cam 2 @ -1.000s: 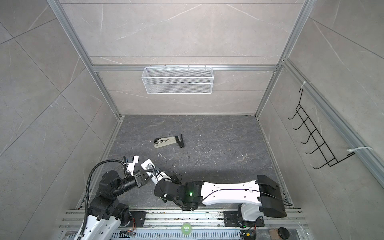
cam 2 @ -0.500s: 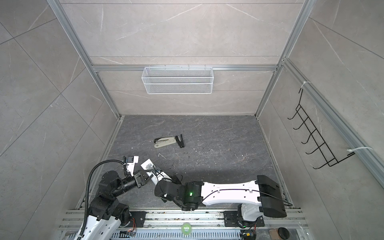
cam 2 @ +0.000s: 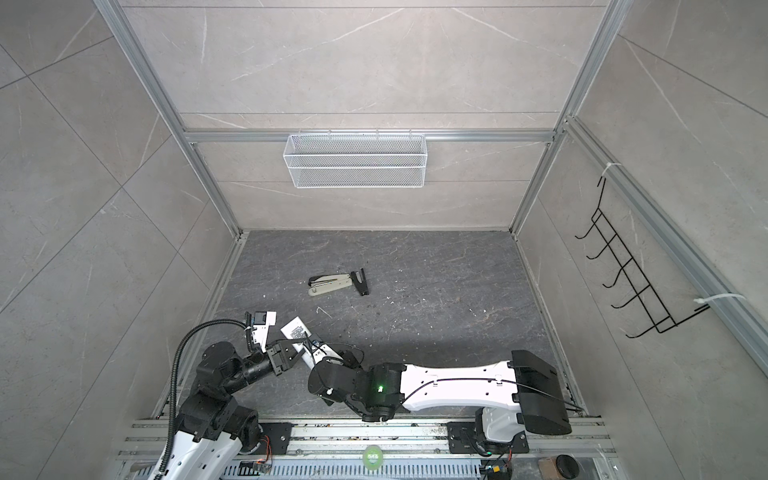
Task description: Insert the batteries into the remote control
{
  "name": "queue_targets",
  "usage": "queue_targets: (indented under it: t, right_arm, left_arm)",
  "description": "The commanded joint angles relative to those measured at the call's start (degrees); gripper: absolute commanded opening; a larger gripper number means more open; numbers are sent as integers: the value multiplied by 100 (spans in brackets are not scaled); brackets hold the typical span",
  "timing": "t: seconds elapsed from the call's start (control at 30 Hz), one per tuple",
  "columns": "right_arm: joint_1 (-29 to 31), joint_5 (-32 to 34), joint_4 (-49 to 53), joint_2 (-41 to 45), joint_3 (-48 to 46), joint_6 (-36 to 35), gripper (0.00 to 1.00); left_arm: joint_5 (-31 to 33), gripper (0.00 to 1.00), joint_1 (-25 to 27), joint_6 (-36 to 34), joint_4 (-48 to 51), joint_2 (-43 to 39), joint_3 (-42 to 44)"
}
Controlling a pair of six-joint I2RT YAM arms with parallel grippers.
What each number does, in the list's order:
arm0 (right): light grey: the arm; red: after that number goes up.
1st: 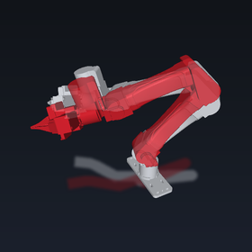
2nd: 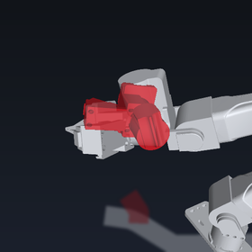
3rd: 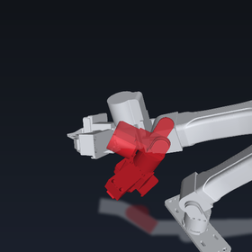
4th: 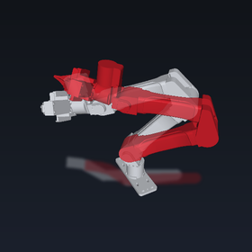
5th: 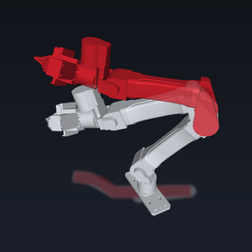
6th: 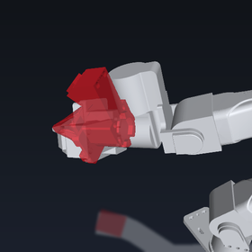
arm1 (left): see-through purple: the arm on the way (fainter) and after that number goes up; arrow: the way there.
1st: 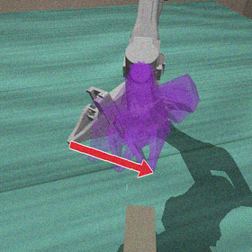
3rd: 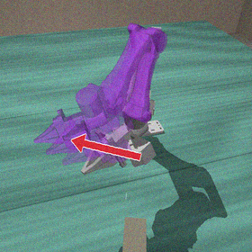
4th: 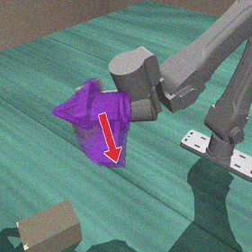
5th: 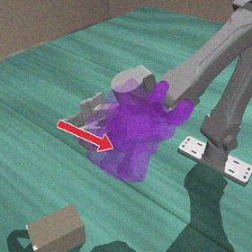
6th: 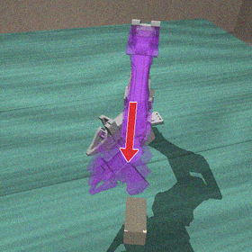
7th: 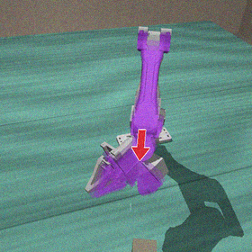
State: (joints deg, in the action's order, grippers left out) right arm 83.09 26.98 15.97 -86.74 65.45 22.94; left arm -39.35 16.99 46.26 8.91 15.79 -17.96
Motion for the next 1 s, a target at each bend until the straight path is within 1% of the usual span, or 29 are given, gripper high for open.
queue_targets:
  t: [0.0,0.27,0.37,0.47,0.6,0.97]
  right_arm:
    - [23,-59,203,14,34,58,47]
    - [15,-285,269,485,95,110,53]
    - [-11,-290,414,543,178,115,54]
    - [-147,-336,494,596,161,254,54]
    - [-452,-693,397,658,15,499,54]
    - [-733,-1124,278,319,-17,622,52]
  left_arm:
    - [-210,0,-3,93,-495,-76,-129]
    - [-213,0,-2,94,-519,-59,-121]
    - [-214,0,-1,94,-525,-41,-120]
    - [-222,0,5,102,-524,-63,-120]
    - [-222,0,-2,107,-521,-94,-112]
    - [-239,0,1,120,-551,-93,-103]
